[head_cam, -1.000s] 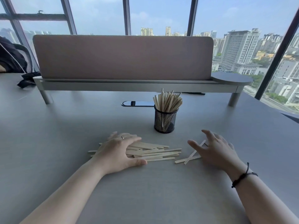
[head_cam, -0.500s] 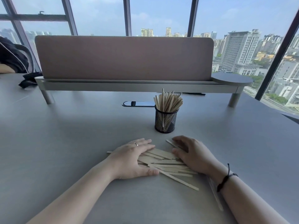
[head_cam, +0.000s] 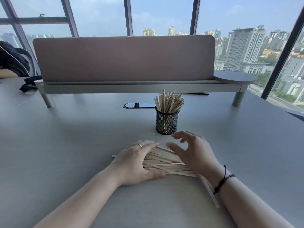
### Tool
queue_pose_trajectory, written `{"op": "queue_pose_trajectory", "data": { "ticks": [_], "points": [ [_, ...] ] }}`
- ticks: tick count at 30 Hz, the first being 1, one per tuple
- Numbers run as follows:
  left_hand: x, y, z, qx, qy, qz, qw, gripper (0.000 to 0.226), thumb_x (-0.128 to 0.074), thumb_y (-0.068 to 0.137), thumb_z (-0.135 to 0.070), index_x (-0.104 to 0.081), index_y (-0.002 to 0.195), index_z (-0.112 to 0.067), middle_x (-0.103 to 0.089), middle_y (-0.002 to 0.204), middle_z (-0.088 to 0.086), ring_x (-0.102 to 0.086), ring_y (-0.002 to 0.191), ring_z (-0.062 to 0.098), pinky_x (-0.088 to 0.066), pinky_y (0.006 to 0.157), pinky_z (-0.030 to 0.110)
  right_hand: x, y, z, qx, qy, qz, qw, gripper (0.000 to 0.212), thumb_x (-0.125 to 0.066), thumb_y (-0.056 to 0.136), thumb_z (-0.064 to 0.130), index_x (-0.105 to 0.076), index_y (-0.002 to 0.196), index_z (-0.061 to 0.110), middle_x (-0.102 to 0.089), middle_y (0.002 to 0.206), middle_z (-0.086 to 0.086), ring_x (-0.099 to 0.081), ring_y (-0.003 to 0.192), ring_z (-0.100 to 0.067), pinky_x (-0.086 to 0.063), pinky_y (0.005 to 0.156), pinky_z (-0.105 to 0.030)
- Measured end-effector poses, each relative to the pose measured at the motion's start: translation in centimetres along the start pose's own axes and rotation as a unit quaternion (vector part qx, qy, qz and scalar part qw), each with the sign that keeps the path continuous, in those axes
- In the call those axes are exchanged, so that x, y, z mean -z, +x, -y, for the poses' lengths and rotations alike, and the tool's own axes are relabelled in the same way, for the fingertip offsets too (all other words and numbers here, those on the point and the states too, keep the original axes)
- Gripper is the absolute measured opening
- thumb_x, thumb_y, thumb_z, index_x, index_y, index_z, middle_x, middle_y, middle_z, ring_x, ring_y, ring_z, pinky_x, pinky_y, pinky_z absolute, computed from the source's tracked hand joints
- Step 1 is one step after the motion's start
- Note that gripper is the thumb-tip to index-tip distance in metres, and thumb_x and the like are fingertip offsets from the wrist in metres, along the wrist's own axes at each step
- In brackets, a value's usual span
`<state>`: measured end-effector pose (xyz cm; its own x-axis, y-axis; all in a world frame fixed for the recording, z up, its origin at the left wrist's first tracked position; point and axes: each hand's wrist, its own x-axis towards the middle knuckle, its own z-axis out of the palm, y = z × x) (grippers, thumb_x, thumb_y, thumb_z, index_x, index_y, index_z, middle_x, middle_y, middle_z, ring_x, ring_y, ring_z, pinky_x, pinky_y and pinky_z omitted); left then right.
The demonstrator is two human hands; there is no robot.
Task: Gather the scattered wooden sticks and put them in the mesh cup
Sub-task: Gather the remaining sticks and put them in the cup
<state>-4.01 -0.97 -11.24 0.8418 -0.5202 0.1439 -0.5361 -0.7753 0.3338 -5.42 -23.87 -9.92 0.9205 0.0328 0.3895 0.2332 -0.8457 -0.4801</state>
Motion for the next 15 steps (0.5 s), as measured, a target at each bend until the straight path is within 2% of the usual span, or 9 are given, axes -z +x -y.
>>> {"op": "queue_pose_trajectory", "data": {
  "ticks": [1,3,5,7,10,12,15],
  "points": [
    [0.1,0.0,0.1,0.009,0.015,-0.008,1.0,0.103,-0.055,0.065,-0.092,-0.036,0.152,-0.04,-0.036,0.157,-0.02,-0.027,0.147,0.005,-0.02,0.121,0.026,0.5,-0.1,-0.3,-0.009,-0.015,0.016,1.0,0.064,-0.051,0.075,0.083,-0.063,0.119,0.039,-0.064,0.113,0.023,-0.06,0.101,0.0,-0.045,0.079,-0.025],
    [0.4,-0.2,0.5,0.031,0.044,-0.02,0.998,0.105,-0.052,0.061,-0.096,-0.04,0.15,-0.041,-0.037,0.157,-0.02,-0.026,0.147,0.005,-0.014,0.122,0.028,1.1,-0.6,-0.7,-0.004,-0.055,0.112,0.992,0.095,-0.041,0.062,0.097,-0.049,0.138,0.04,-0.056,0.132,0.018,-0.053,0.121,-0.007,-0.043,0.096,-0.028],
    [0.8,-0.3,1.3,0.055,0.064,-0.017,0.996,0.111,-0.044,0.056,-0.102,-0.041,0.149,-0.042,-0.034,0.159,-0.019,-0.022,0.149,0.004,-0.005,0.125,0.037,1.2,-1.1,-0.8,0.022,-0.088,0.206,0.974,0.114,-0.041,0.056,0.1,-0.032,0.15,0.036,-0.039,0.15,0.015,-0.035,0.138,-0.01,-0.027,0.114,-0.028],
    [1.2,-0.4,2.1,0.087,0.069,0.007,0.994,0.118,-0.034,0.049,-0.108,-0.036,0.15,-0.046,-0.025,0.163,-0.02,-0.013,0.152,0.005,0.001,0.126,0.048,0.9,-1.2,-0.9,0.035,-0.079,0.232,0.969,0.123,-0.046,0.054,0.099,-0.021,0.155,0.033,-0.028,0.156,0.015,-0.022,0.143,-0.008,-0.015,0.118,-0.025],
    [1.5,-0.4,2.9,0.118,0.062,0.036,0.99,0.124,-0.033,0.045,-0.11,-0.027,0.152,-0.049,-0.014,0.167,-0.018,-0.005,0.155,0.008,0.001,0.124,0.054,1.0,-0.9,-1.1,0.024,-0.043,0.223,0.974,0.132,-0.05,0.047,0.1,-0.018,0.156,0.034,-0.029,0.156,0.017,-0.024,0.142,-0.01,-0.019,0.117,-0.026],
    [1.5,-0.3,3.0,0.12,0.054,0.056,0.99,0.126,-0.033,0.044,-0.11,-0.022,0.154,-0.05,-0.01,0.168,-0.016,-0.001,0.156,0.008,0.002,0.125,0.054,1.0,-1.0,-1.3,0.034,-0.039,0.222,0.974,0.133,-0.056,0.044,0.098,-0.02,0.155,0.035,-0.03,0.154,0.018,-0.026,0.14,-0.01,-0.022,0.118,-0.027],
    [1.3,-0.3,2.7,0.093,0.044,0.071,0.992,0.123,-0.037,0.049,-0.107,-0.016,0.155,-0.049,-0.007,0.169,-0.013,0.003,0.155,0.006,0.005,0.126,0.046,0.5,-1.1,-1.4,0.058,-0.029,0.222,0.973,0.129,-0.063,0.044,0.094,-0.025,0.153,0.038,-0.031,0.152,0.021,-0.027,0.139,-0.007,-0.022,0.117,-0.026]
  ]
}}
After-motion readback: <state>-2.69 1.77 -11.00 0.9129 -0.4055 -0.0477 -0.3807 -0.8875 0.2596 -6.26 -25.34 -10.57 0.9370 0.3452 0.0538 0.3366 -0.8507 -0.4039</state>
